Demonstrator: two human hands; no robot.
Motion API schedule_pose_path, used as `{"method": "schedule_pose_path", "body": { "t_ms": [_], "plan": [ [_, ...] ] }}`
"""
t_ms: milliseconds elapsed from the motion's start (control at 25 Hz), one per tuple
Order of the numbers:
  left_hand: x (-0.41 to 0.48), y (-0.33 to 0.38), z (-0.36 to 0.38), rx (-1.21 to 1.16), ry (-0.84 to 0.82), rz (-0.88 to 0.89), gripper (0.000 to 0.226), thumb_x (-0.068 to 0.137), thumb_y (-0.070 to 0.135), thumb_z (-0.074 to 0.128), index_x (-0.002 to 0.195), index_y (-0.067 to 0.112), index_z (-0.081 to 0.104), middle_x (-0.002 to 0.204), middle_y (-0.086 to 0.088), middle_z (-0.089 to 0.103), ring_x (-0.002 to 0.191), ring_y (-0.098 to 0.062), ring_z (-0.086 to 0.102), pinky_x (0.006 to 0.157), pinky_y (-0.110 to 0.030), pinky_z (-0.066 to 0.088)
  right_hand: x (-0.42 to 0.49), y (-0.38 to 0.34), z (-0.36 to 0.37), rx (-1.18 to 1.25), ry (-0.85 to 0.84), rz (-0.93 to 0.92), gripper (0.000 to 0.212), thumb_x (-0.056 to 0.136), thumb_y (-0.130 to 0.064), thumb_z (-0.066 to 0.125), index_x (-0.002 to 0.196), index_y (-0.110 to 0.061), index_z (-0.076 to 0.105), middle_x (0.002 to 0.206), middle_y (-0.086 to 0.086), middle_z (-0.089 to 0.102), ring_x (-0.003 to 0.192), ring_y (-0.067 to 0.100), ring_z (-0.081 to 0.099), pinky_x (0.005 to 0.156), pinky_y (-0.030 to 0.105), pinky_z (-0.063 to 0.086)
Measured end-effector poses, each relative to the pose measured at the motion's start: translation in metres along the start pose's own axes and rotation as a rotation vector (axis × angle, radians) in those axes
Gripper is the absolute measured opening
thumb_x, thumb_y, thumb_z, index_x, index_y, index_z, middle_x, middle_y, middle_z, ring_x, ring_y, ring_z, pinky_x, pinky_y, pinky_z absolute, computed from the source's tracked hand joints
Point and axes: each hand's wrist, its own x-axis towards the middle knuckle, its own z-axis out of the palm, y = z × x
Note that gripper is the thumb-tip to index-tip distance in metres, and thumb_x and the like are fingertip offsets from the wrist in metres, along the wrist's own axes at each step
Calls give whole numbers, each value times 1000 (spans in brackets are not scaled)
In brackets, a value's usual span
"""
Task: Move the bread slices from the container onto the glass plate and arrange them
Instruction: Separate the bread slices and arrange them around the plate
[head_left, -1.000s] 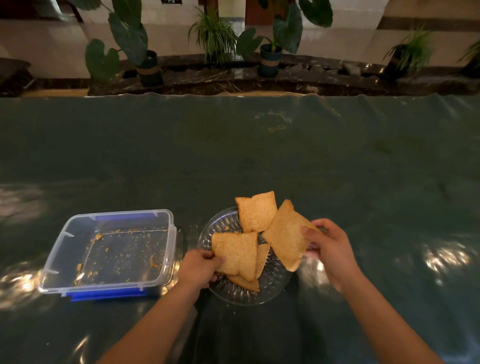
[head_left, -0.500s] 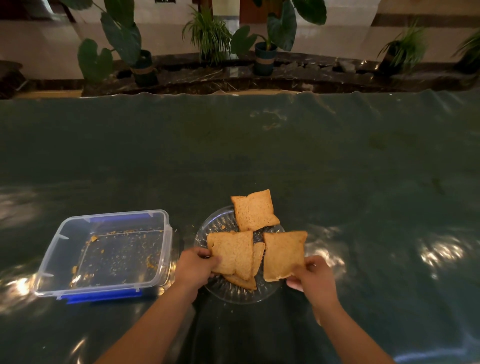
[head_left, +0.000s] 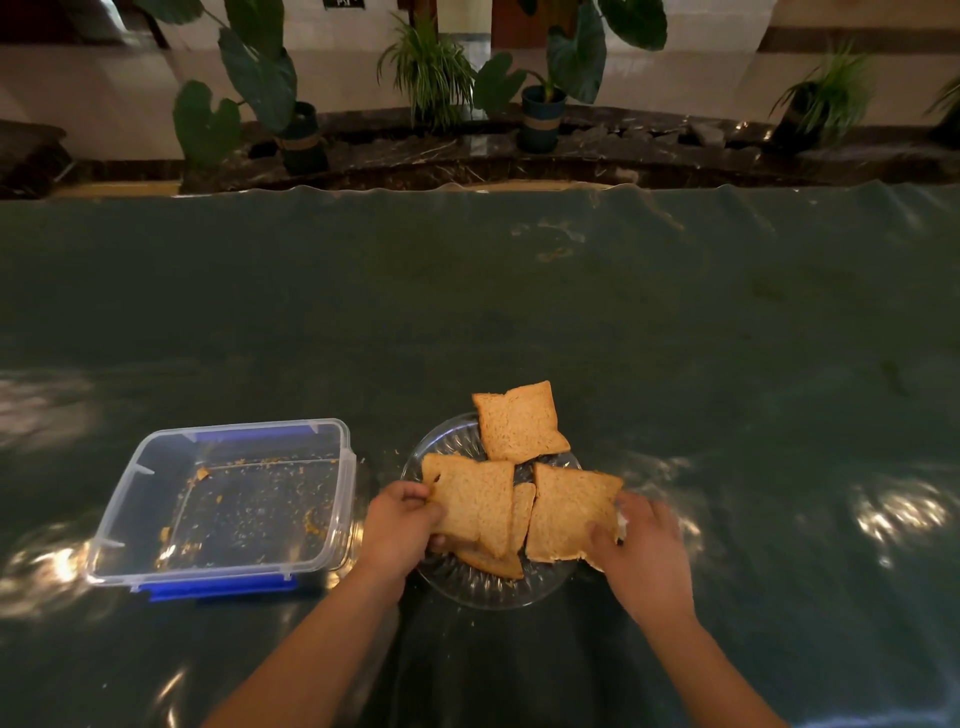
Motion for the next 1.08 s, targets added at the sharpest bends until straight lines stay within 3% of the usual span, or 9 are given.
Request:
{"method": "schedule_pose_path", "body": {
  "t_ms": [120, 320, 440, 520, 600, 720, 840, 960, 1080],
  "plan": [
    [4, 9, -1, -121, 42, 25, 18, 84, 10, 65, 100, 16, 60, 95, -9, 66, 63, -16, 63, 40, -19, 44, -1, -9, 3, 53, 121, -144, 33, 79, -16, 73, 111, -10, 64, 106, 8, 60, 98, 28, 57, 82, 38, 49],
    [24, 20, -5, -178, 187, 95, 17, 86, 11, 63, 100, 20, 59, 95, -5, 69, 71, -15, 64, 53, -25, 48, -7, -34, 25, 142, -56, -269, 20, 83, -9, 66, 102, -13, 68, 96, 1, 64, 88, 18, 60, 78, 38, 55],
    [32, 8, -10, 6, 283, 85, 27, 88, 15, 62, 114, 19, 57, 108, -4, 67, 90, -16, 64, 75, -35, 55, -4, -42, 37, 140, -125, -238, 11, 82, -7, 62, 91, -11, 68, 88, 4, 65, 80, 20, 61, 72, 42, 55],
    [34, -1, -10, 185, 315, 98, 34, 89, 19, 60, 123, 20, 55, 116, -2, 64, 97, -14, 59, 83, -37, 53, -1, -46, 41, 97, -122, -235, 7, 82, -10, 61, 86, -11, 66, 85, 4, 63, 76, 20, 60, 68, 43, 55],
    [35, -5, -6, 297, 342, 123, 37, 91, 19, 57, 128, 18, 52, 118, -5, 63, 94, -15, 56, 81, -37, 51, 1, -49, 41, 50, -114, -285, 8, 82, -19, 63, 88, -15, 65, 85, 1, 60, 77, 18, 57, 66, 39, 54],
    [34, -8, -1, 340, 371, 119, 38, 91, 18, 56, 129, 16, 51, 116, -8, 63, 87, -16, 52, 74, -36, 48, -5, -53, 42, -93, -197, -416, 29, 78, -39, 68, 99, -21, 64, 95, -3, 57, 90, 15, 52, 71, 30, 50],
    [37, -8, -5, 340, 340, 111, 39, 92, 17, 57, 130, 16, 51, 123, -8, 62, 95, -18, 58, 78, -36, 50, -15, -57, 46, -286, -304, -551, 43, 72, -47, 71, 105, -22, 59, 103, -4, 50, 97, 16, 47, 75, 29, 47],
    [43, -11, -16, 362, 307, 128, 37, 92, 16, 57, 129, 17, 52, 127, -7, 62, 96, -17, 61, 76, -31, 50, -19, -60, 46, -383, -291, -635, 36, 73, -30, 75, 103, -20, 60, 104, 0, 54, 93, 18, 51, 78, 32, 51],
    [46, -16, -27, 360, 313, 102, 36, 92, 15, 57, 127, 18, 53, 126, -7, 62, 86, -10, 53, 71, -29, 46, -21, -59, 44, -430, -232, -711, 22, 64, -14, 81, 79, -20, 66, 83, -3, 63, 72, 14, 58, 59, 27, 53]
  ]
}}
